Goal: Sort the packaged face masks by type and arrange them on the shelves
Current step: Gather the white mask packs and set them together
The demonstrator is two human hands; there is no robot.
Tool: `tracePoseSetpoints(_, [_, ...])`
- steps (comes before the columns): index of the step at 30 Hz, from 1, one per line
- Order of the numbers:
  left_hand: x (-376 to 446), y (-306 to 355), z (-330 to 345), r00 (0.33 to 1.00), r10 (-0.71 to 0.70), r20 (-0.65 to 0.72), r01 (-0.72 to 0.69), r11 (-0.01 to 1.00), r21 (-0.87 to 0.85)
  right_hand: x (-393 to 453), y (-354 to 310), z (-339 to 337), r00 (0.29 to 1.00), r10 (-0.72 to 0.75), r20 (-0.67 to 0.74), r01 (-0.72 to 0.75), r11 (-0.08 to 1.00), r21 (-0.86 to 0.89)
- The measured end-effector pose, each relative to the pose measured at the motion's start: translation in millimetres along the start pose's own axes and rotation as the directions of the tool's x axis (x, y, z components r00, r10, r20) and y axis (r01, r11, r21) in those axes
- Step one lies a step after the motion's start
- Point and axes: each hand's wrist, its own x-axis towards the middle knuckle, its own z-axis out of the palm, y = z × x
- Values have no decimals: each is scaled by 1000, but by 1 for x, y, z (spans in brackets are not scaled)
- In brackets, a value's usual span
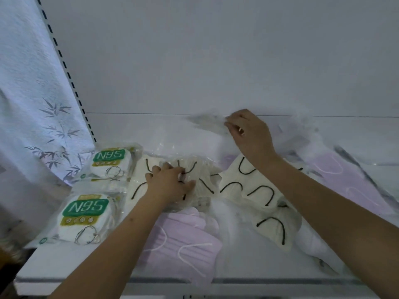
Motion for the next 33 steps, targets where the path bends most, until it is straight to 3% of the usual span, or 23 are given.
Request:
tracePoseSetpoints(3, [4,-7,4,998,53,39,-50,996,-79,-29,-26,14,968,-145,204,137,989,57])
tracePoseSetpoints(5, [4,-22,-7,991,-45,-125,9,962,-274,-55,-25,34,916,-101,388,71,993,91])
tracePoseSetpoints(6, [4,-34,-13,951,-169,-259,62,925,-374,-65,-25,41,871,-48,490,-4,995,104])
tracePoseSetpoints(8, [-9,-49,-26,796,-343,-499,72,872,-484,-78,-25,50,734,10,679,-92,992,85])
tracePoseSetpoints(9, [-17,-49,-31,742,-342,-577,3,862,-506,-82,-27,49,678,31,735,-69,997,22])
tracePoseSetpoints(10, [-23,-42,-35,730,-291,-618,-92,855,-511,-86,-27,44,668,61,742,-30,998,-55])
tracePoseSetpoints(12, [-31,-11,-34,799,-99,-593,-270,822,-502,-88,-23,20,779,134,612,-17,981,-194])
tracePoseSetpoints(14, [-35,30,-21,876,104,-470,-366,779,-509,-91,-13,-19,882,288,372,-138,914,-382])
tracePoseSetpoints(15, [-34,52,-11,901,179,-395,-378,770,-515,-96,-6,-41,878,400,261,-248,848,-468])
tracePoseSetpoints(17, [-30,95,10,929,291,-230,-367,802,-471,-116,4,-86,751,655,87,-509,657,-556])
tracePoseSetpoints(19, [-26,134,31,934,355,-37,-339,851,-400,-146,7,-117,623,782,3,-670,536,-514])
tracePoseSetpoints(22, [-18,172,59,920,372,123,-327,903,-279,-191,8,-132,524,843,123,-730,519,-444])
tracePoseSetpoints(24, [-8,179,70,924,362,127,-323,912,-252,-210,10,-134,460,851,254,-732,525,-434])
tracePoseSetpoints(28, [8,175,59,957,290,16,-222,765,-604,-213,28,-142,411,852,325,-774,514,-370])
tracePoseSetpoints(29, [9,173,53,968,249,5,-183,723,-667,-209,32,-144,424,854,301,-776,514,-365])
tracePoseSetpoints(31, [6,174,38,983,180,-40,-140,589,-796,-196,34,-147,533,835,132,-763,543,-351])
tracePoseSetpoints(33, [-7,182,23,978,155,-138,-198,502,-842,-174,24,-148,604,797,-15,-791,597,-135])
